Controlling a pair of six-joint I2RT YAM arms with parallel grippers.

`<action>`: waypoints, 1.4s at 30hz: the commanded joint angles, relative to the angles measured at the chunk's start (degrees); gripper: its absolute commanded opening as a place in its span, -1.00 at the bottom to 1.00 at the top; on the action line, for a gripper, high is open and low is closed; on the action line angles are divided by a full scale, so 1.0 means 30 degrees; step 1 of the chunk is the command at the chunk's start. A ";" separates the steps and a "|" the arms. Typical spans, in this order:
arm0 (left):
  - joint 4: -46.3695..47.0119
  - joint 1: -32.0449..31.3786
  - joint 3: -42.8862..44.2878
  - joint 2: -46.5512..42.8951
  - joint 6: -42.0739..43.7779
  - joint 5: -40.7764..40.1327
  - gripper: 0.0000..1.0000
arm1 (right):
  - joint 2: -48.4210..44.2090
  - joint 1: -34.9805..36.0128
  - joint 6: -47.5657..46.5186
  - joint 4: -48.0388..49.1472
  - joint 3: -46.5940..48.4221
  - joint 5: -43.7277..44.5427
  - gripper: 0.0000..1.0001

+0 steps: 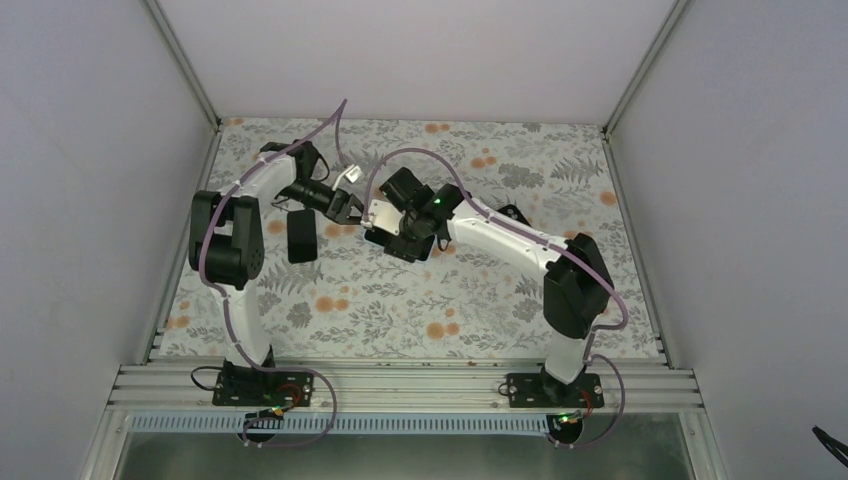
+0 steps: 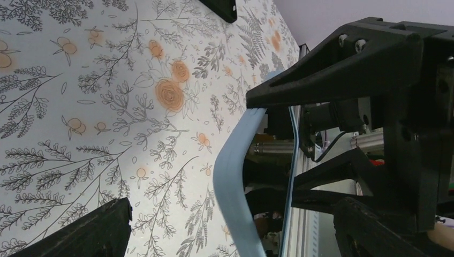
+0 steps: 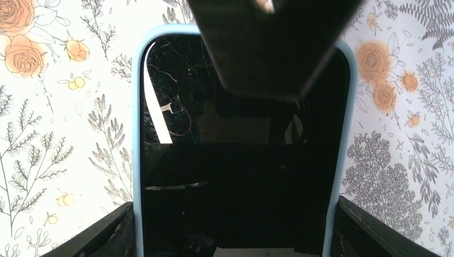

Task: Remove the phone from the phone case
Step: Pick up the phone at the center of the board.

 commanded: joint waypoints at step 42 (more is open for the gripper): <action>-0.3193 -0.0297 0.0854 -0.1875 0.5839 0.0300 -0.95 | -0.1943 -0.1155 -0.2398 -0.2229 0.0177 -0.5046 1.00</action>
